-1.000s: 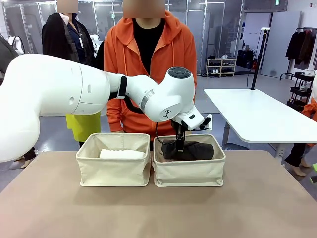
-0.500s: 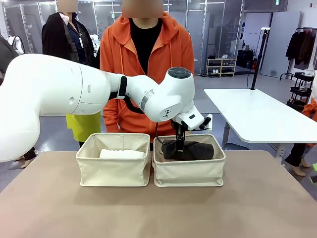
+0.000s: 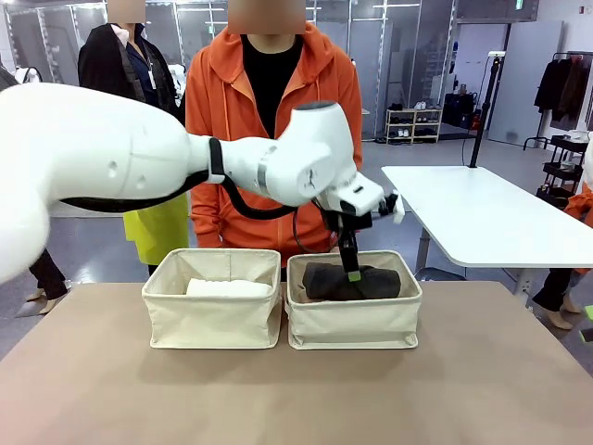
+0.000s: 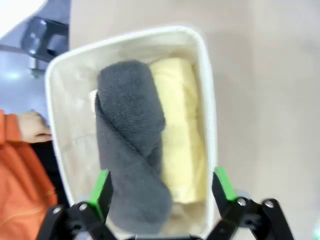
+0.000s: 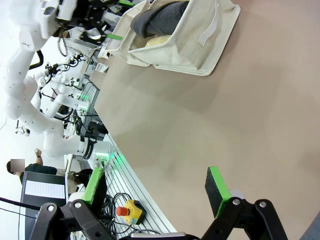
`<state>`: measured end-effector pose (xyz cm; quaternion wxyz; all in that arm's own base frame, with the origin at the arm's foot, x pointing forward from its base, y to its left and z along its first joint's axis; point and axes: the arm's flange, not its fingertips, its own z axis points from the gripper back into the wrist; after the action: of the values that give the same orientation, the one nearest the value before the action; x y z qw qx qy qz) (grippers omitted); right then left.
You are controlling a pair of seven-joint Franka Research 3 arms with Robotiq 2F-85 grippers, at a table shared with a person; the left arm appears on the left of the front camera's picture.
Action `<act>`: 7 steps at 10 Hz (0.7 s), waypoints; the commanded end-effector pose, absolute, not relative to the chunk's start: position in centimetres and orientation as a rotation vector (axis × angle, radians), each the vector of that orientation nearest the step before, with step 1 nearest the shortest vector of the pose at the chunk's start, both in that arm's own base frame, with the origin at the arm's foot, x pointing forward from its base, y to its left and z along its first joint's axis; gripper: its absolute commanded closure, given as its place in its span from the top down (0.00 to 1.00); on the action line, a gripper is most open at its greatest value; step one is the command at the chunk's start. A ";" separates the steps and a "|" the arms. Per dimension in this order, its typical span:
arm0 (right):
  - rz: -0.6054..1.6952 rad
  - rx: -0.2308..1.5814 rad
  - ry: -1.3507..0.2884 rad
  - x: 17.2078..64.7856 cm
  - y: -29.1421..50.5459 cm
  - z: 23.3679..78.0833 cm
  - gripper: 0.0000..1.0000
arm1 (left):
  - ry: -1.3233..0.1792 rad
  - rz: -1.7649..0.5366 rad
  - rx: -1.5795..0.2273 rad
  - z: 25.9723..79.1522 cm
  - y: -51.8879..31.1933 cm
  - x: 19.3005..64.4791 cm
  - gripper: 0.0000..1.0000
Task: Divide the towels into two baskets.
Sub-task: Pick up one hotel-folded towel from the bottom of the table and place it in the Fabric basket indicated by the person.
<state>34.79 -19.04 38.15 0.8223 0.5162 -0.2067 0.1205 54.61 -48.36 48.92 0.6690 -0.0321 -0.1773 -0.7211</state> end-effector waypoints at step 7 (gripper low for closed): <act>0.246 1.091 -0.441 34.5 -18.9 38.4 1.00 | -0.533 -1.084 -0.736 55.5 -25.4 39.5 0.99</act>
<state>34.74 -19.11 38.16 0.8225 0.5159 -0.2073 0.1198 44.83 -29.78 56.80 0.7680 -0.3190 -0.2160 -0.5117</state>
